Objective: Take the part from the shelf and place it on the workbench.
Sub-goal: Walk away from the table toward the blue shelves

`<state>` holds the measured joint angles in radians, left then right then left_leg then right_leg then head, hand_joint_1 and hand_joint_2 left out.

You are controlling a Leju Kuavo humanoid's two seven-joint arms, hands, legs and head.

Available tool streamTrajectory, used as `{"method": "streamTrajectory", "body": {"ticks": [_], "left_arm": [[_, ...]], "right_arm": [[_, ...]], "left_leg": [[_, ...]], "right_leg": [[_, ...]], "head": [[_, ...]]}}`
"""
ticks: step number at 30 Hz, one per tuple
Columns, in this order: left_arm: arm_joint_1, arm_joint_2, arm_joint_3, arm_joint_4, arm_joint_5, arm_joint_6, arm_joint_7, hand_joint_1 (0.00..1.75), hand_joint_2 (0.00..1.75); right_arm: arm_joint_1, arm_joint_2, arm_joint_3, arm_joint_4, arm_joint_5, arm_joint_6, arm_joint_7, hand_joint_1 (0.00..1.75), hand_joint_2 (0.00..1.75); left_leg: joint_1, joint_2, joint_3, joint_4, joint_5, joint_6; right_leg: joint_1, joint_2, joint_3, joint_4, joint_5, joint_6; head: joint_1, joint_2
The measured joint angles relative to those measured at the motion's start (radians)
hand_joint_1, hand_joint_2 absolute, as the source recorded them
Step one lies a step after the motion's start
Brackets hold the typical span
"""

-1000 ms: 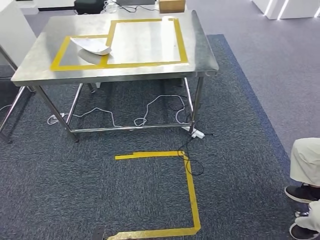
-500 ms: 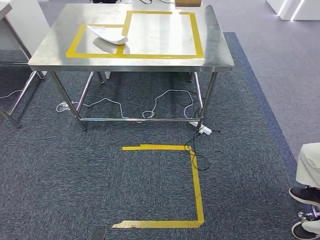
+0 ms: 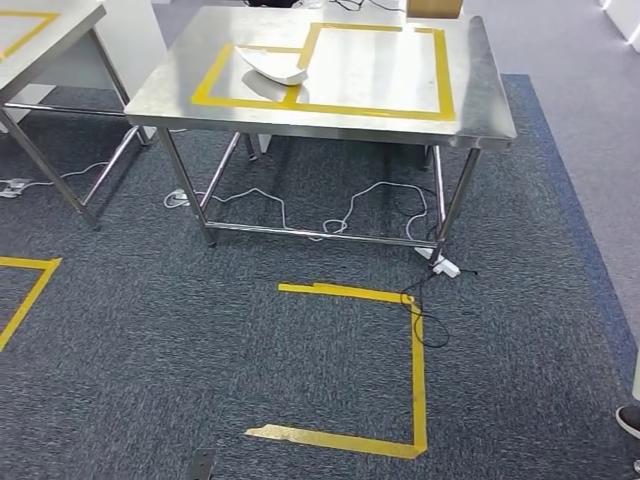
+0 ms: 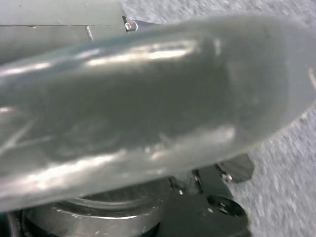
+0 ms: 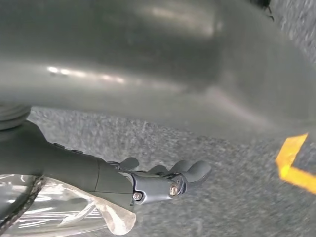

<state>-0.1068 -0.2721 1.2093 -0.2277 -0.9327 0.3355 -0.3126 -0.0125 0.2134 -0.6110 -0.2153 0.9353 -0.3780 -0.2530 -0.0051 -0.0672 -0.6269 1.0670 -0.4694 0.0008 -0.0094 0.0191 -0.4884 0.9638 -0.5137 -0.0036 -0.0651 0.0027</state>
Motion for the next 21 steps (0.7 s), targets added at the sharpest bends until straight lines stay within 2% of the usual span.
{"method": "streamTrajectory", "body": {"ticks": [2, 3, 4, 5, 6, 7, 9, 10, 11, 12, 13, 15, 17, 18, 19, 20, 21], "left_arm": [[0.000, 0.000, 0.000, 0.000, -0.003, 0.000, 0.001, 0.00, 0.00], [0.000, 0.000, 0.000, 0.000, -0.006, 0.001, 0.004, 0.00, 0.00], [0.001, 0.000, -0.001, 0.000, -0.008, 0.002, 0.008, 0.00, 0.00], [0.002, 0.000, -0.001, 0.000, -0.010, 0.004, 0.013, 0.00, 0.00], [0.002, 0.000, -0.001, 0.000, -0.012, 0.006, 0.017, 0.00, 0.00], [0.003, 0.000, -0.002, 0.000, -0.013, 0.008, 0.020, 0.00, 0.00], [0.002, 0.000, -0.003, 0.000, -0.015, 0.012, 0.021, 0.00, 0.00], [0.001, 0.000, -0.004, 0.000, -0.017, 0.012, 0.022, 0.00, 0.00], [0.002, 0.000, -0.004, 0.000, -0.018, 0.012, 0.022, 0.00, 0.00], [0.003, 0.000, -0.005, 0.000, -0.018, 0.013, 0.022, 0.00, 0.00], [0.004, 0.000, -0.005, 0.000, -0.018, 0.013, 0.022, 0.00, 0.00], [0.004, -0.001, -0.007, 0.000, -0.019, 0.013, 0.019, 0.00, 0.00], [0.001, -0.001, -0.010, 0.000, -0.022, 0.011, 0.016, 0.00, 0.00], [0.000, -0.001, -0.013, 0.000, -0.023, 0.009, 0.014, 0.00, 0.00], [0.000, -0.001, -0.015, 0.000, -0.024, 0.006, 0.013, 0.00, 0.00], [0.001, -0.001, -0.016, 0.000, -0.024, 0.004, 0.013, 0.00, 0.00], [0.002, -0.001, -0.017, 0.000, -0.024, 0.002, 0.013, 0.00, 0.00]], "right_arm": [[0.004, 0.000, 0.008, 0.002, 0.008, 0.002, 0.000, 0.00, 0.00], [0.008, -0.001, 0.011, 0.003, 0.012, 0.003, 0.000, 0.00, 0.00], [0.010, -0.001, 0.015, 0.003, 0.017, 0.006, 0.001, 0.00, 0.00], [0.011, -0.002, 0.019, 0.004, 0.022, 0.009, 0.003, 0.00, 0.00], [0.011, -0.003, 0.023, 0.004, 0.027, 0.014, 0.006, 0.00, 0.00], [0.011, -0.003, 0.027, 0.004, 0.031, 0.018, 0.010, 0.00, 0.00], [0.011, -0.003, 0.031, 0.004, 0.032, 0.023, 0.016, 0.00, 0.00], [0.011, -0.004, 0.031, 0.005, 0.032, 0.024, 0.018, 0.00, 0.00], [0.011, -0.005, 0.032, 0.005, 0.032, 0.025, 0.018, 0.00, 0.00], [0.009, -0.006, 0.033, 0.005, 0.033, 0.025, 0.018, 0.00, 0.00], [0.008, -0.007, 0.035, 0.005, 0.034, 0.026, 0.018, 0.00, 0.00], [0.006, -0.008, 0.039, 0.006, 0.036, 0.028, 0.020, 0.00, 0.00], [0.007, -0.009, 0.040, 0.007, 0.038, 0.034, 0.028, 0.00, 0.00], [0.008, -0.010, 0.041, 0.008, 0.039, 0.037, 0.034, 0.00, 0.00], [0.009, -0.011, 0.041, 0.009, 0.040, 0.039, 0.040, 0.00, 0.00], [0.010, -0.012, 0.041, 0.009, 0.041, 0.040, 0.045, 0.00, 0.00], [0.010, -0.013, 0.041, 0.009, 0.041, 0.041, 0.049, 0.00, 0.00]], "left_leg": [[0.005, 0.041, -0.049, 0.127, -0.080, -0.011], [0.008, 0.051, -0.069, 0.187, -0.109, -0.016], [0.011, 0.056, -0.074, 0.219, -0.119, -0.020], [0.014, 0.061, -0.062, 0.213, -0.110, -0.023], [0.015, 0.068, -0.031, 0.168, -0.084, -0.023], [0.016, 0.085, 0.012, 0.097, -0.053, -0.021], [0.009, 0.133, 0.078, -0.025, -0.019, -0.011], [0.005, 0.148, 0.090, -0.053, -0.015, -0.004], [0.001, 0.150, 0.088, -0.058, -0.018, 0.003], [0.001, 0.138, 0.084, -0.059, -0.016, 0.011], [0.003, 0.127, 0.081, -0.060, -0.013, 0.017], [0.006, 0.104, 0.077, -0.064, -0.005, 0.032], [0.008, 0.080, 0.069, -0.065, 0.001, 0.041], [0.007, 0.066, 0.065, -0.065, 0.004, 0.044], [0.006, 0.052, 0.062, -0.065, 0.006, 0.045], [0.005, 0.037, 0.061, -0.064, 0.008, 0.045], [0.005, 0.021, 0.061, -0.064, 0.009, 0.043]], "right_leg": [[0.000, -0.028, -0.005, 0.001, 0.005, -0.003], [0.001, -0.044, -0.007, 0.002, 0.005, -0.003], [0.001, -0.059, -0.009, 0.004, 0.006, -0.003], [0.001, -0.073, -0.011, 0.005, 0.005, -0.002], [0.001, -0.087, -0.010, 0.006, 0.005, -0.001], [0.001, -0.099, -0.009, 0.007, 0.003, 0.001], [0.006, -0.119, -0.008, 0.012, -0.001, 0.011], [0.009, -0.128, -0.008, 0.014, -0.003, 0.016], [0.012, -0.138, -0.008, 0.015, -0.003, 0.021], [0.011, -0.148, -0.007, 0.014, -0.004, 0.026], [0.010, -0.146, -0.008, 0.017, -0.008, 0.033], [0.005, -0.097, -0.029, 0.063, -0.045, 0.044], [0.002, -0.037, -0.089, 0.190, -0.116, 0.049], [0.002, -0.027, -0.122, 0.260, -0.145, 0.049], [0.002, -0.023, -0.145, 0.307, -0.157, 0.048], [0.002, -0.021, -0.149, 0.315, -0.147, 0.046], [0.002, -0.017, -0.134, 0.281, -0.117, 0.044]], "head": [[-0.007, 0.000], [-0.007, 0.000], [-0.007, 0.000], [-0.007, 0.000], [-0.007, 0.000], [-0.008, 0.000], [-0.007, 0.000], [-0.006, 0.000], [-0.005, 0.000], [-0.005, 0.000], [-0.005, 0.000], [-0.002, 0.000], [0.000, 0.000], [0.001, 0.000], [0.000, 0.000], [0.001, 0.000], [0.000, 0.000]]}}
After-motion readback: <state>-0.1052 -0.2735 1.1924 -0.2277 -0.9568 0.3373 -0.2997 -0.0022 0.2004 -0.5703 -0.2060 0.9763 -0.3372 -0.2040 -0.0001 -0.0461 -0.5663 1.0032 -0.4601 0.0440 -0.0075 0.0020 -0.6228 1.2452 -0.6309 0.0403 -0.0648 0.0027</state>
